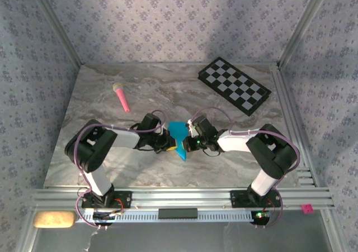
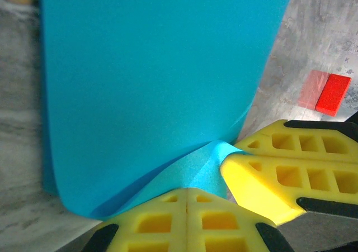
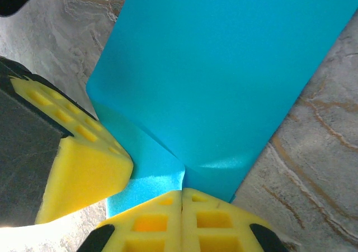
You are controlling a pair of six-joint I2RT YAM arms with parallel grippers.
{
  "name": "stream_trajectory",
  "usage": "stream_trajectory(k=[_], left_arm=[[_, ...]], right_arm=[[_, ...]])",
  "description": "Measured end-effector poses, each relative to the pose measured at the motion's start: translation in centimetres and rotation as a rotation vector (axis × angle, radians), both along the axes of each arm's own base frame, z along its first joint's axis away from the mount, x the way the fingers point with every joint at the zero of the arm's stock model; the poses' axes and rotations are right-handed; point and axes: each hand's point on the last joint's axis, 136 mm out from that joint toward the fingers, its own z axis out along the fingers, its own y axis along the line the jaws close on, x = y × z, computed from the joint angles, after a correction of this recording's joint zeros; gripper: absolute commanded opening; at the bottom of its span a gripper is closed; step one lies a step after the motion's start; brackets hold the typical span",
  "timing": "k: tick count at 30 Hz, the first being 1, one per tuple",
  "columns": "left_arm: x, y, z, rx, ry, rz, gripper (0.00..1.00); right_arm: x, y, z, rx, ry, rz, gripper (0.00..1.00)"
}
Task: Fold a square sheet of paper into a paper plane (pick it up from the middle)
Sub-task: Third fold the triangle at the center of the table.
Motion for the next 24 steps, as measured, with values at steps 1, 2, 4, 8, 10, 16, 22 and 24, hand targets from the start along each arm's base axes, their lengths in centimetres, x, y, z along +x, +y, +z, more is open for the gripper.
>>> stream_trajectory(k=[1, 2, 4, 8, 10, 16, 22, 24], left_arm=[[0.0, 0.0, 0.0, 0.001, -0.002, -0.002, 0.00], [0.0, 0.0, 0.0, 0.001, -0.002, -0.003, 0.00], [0.0, 0.0, 0.0, 0.001, -0.003, -0.003, 0.00], [0.0, 0.0, 0.0, 0.001, -0.003, -0.003, 0.00], [-0.1, -0.1, 0.0, 0.001, -0.003, -0.005, 0.00], [0.0, -0.1, 0.0, 0.000, -0.003, -0.006, 0.00], [0.0, -0.2, 0.0, 0.001, -0.008, -0.011, 0.00], [0.0, -0.2, 0.0, 0.001, -0.008, -0.011, 0.00]], right_arm=[[-0.1, -0.1, 0.0, -0.002, 0.005, -0.004, 0.18], [-0.1, -0.1, 0.1, 0.000, 0.010, -0.011, 0.21], [-0.1, -0.4, 0.6, -0.005, 0.010, -0.032, 0.33], [0.3, -1.4, 2.6, 0.001, -0.016, -0.092, 0.41], [0.4, -1.7, 4.2, 0.027, -0.039, -0.114, 0.35], [-1.5, -0.2, 5.9, 0.115, 0.007, -0.048, 0.09], [-4.3, 2.3, 3.4, 0.079, 0.132, 0.050, 0.03], [-4.7, 3.0, 2.8, 0.066, 0.153, 0.072, 0.03]])
